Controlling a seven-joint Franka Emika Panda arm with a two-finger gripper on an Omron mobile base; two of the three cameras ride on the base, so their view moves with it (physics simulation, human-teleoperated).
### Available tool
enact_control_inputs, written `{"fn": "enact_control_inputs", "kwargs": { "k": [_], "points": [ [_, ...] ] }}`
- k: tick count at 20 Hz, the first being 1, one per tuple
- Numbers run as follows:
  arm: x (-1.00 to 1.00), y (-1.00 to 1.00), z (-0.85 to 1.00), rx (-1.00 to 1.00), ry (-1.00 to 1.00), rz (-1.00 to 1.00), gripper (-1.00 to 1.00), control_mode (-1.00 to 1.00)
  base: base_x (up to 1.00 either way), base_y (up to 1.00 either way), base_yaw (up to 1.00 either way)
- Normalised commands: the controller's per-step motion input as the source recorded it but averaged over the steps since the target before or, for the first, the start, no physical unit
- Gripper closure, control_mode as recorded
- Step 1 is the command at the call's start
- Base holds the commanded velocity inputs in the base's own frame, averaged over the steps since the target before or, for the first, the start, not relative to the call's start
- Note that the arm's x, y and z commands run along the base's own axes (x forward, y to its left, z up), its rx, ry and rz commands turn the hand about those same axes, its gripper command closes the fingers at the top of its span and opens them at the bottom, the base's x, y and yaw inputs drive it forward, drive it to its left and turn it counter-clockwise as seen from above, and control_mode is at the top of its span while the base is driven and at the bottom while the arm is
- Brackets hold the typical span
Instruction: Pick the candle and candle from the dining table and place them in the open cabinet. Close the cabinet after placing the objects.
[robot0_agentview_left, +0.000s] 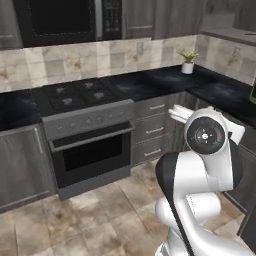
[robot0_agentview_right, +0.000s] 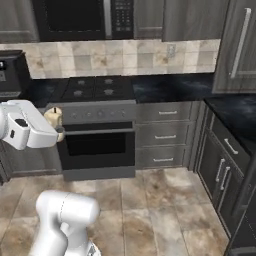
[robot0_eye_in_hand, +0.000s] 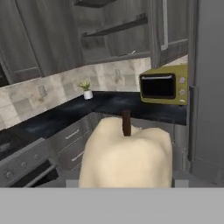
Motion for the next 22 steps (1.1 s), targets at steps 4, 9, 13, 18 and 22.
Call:
{"fn": "enact_control_inputs", "kwargs": {
  "k": [4, 9, 13, 18, 22],
  "points": [
    [0.0, 0.0, 0.0, 0.0, 0.0, 0.0, 1.0, 1.0, 0.59, -0.15, -0.37],
    [0.0, 0.0, 0.0, 0.0, 0.0, 0.0, 1.0, 1.0, 0.65, -0.07, -0.37],
    [0.0, 0.0, 0.0, 0.0, 0.0, 0.0, 1.0, 1.0, 0.7, -0.01, -0.36],
    [0.0, 0.0, 0.0, 0.0, 0.0, 0.0, 1.0, 1.0, 0.76, 0.0, -0.33],
    [0.0, 0.0, 0.0, 0.0, 0.0, 0.0, 1.0, 1.0, 0.79, 0.0, -0.32]
  ]
}}
